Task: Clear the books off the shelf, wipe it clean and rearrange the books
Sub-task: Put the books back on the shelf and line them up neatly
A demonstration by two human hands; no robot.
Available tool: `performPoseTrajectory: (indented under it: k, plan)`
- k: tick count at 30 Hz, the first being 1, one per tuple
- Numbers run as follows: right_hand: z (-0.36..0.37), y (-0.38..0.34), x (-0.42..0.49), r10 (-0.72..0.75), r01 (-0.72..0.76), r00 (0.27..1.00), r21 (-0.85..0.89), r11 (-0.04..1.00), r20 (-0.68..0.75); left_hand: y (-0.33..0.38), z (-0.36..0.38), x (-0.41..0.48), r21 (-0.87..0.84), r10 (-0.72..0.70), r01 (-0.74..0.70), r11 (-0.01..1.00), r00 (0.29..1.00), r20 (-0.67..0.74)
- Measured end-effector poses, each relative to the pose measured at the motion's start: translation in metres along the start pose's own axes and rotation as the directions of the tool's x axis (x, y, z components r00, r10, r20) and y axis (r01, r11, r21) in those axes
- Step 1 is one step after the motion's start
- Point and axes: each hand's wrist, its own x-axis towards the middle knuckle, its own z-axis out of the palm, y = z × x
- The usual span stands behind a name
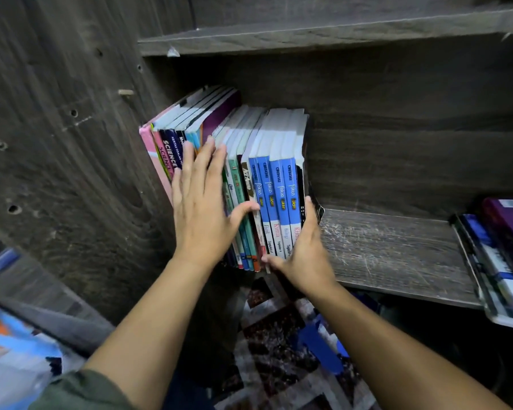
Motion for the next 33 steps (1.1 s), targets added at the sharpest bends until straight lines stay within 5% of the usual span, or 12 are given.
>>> performPoseTrajectory:
  k: [13, 22, 29, 33]
  plan:
    - [0.010, -0.001, 0.008, -0.020, 0.019, 0.998, -0.020, 1.000, -0.061, -0.014, 0.021, -0.011, 0.049, 0.092, -0.090, 0.995, 0.995, -0.038]
    - [-0.004, 0.021, 0.022, 0.046, -0.060, 0.995, 0.153, 0.986, 0.089, -0.031, 0.053, -0.019, -0.020, -0.087, 0.085, 0.996, 0.980, -0.182]
    - [0.013, 0.034, 0.023, 0.061, -0.065, 0.998, 0.189, 0.980, 0.023, -0.043, 0.082, -0.013, -0.052, 0.002, -0.020, 0.998, 0.946, -0.323]
    - [0.003, 0.043, 0.025, 0.010, -0.054, 0.988, 0.277, 0.959, 0.157, -0.047, 0.076, -0.017, -0.061, 0.044, -0.066, 0.996, 0.951, -0.308]
